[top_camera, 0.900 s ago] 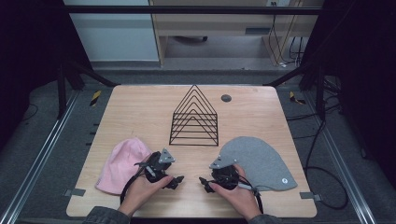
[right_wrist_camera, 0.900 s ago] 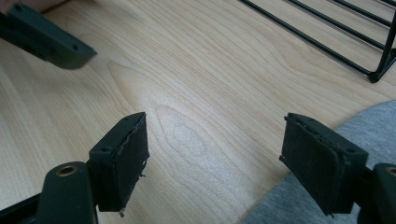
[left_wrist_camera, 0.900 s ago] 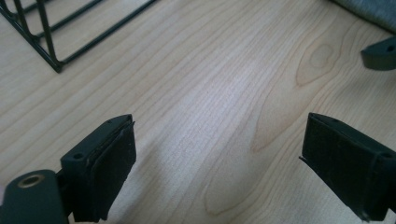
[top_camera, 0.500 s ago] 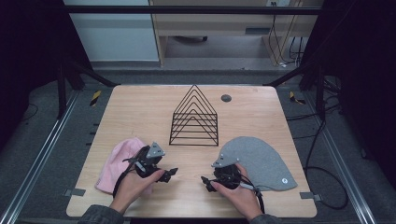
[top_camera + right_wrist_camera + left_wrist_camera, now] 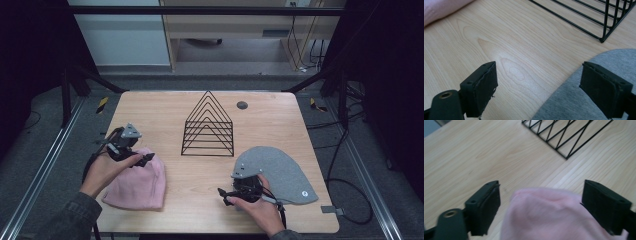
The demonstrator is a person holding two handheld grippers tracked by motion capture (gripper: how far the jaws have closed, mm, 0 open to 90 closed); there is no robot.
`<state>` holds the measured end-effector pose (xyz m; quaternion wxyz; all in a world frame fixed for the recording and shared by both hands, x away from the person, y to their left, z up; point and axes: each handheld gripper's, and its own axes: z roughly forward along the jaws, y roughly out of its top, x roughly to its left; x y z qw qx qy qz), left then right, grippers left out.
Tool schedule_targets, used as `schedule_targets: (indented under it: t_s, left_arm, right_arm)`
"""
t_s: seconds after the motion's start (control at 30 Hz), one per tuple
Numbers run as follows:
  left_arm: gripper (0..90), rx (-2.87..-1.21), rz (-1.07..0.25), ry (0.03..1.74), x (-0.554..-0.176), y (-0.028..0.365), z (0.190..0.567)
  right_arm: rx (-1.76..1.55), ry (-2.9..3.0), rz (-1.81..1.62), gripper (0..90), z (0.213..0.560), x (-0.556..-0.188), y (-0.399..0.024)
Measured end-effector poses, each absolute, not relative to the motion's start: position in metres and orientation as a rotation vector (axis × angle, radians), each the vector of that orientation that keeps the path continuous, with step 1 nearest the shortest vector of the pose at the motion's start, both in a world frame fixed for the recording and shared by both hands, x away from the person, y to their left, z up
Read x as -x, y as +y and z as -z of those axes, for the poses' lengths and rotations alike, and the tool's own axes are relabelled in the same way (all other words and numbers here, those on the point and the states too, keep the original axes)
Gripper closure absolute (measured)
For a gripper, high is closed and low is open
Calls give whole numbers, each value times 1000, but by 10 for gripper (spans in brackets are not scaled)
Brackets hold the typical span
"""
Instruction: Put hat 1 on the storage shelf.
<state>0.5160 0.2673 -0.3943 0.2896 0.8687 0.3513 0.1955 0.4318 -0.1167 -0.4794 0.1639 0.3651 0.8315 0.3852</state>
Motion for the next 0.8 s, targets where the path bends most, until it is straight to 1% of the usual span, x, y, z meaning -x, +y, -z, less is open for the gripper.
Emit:
schedule_targets:
  t_s: [0.1,0.3,0.37,0.4,0.47,0.53,0.63,0.67,0.7,0.8]
  left_arm:
    - [176,-2345,-534,979,-527,286,400]
    - [223,-2323,-530,1041,-533,308,406]
    - [264,-2321,-516,1042,-533,310,407]
    - [264,-2322,-502,1045,-533,312,408]
    - [314,-2338,-466,1033,-534,314,413]
    - [326,-2336,-443,1030,-533,315,418]
    - [372,-2356,-432,1030,-534,315,424]
    - [372,-2350,-419,1040,-534,316,427]
    - [416,-2358,-398,1047,-536,317,432]
    - [470,-2383,-380,1044,-537,317,437]
  right_arm:
    - [-1036,2378,-1084,172,479,-432,-117]
    - [-1057,2364,-1087,207,479,-434,-122]
    - [-1062,2365,-1084,209,479,-434,-122]
    - [-1058,2364,-1081,211,479,-434,-122]
    - [-1052,2369,-1081,211,479,-433,-121]
    - [-1048,2374,-1075,212,480,-433,-119]
    - [-1046,2379,-1072,214,480,-433,-119]
    - [-1046,2383,-1068,215,481,-433,-119]
    - [-1044,2388,-1070,216,481,-433,-118]
    - [-1043,2389,-1068,220,481,-432,-118]
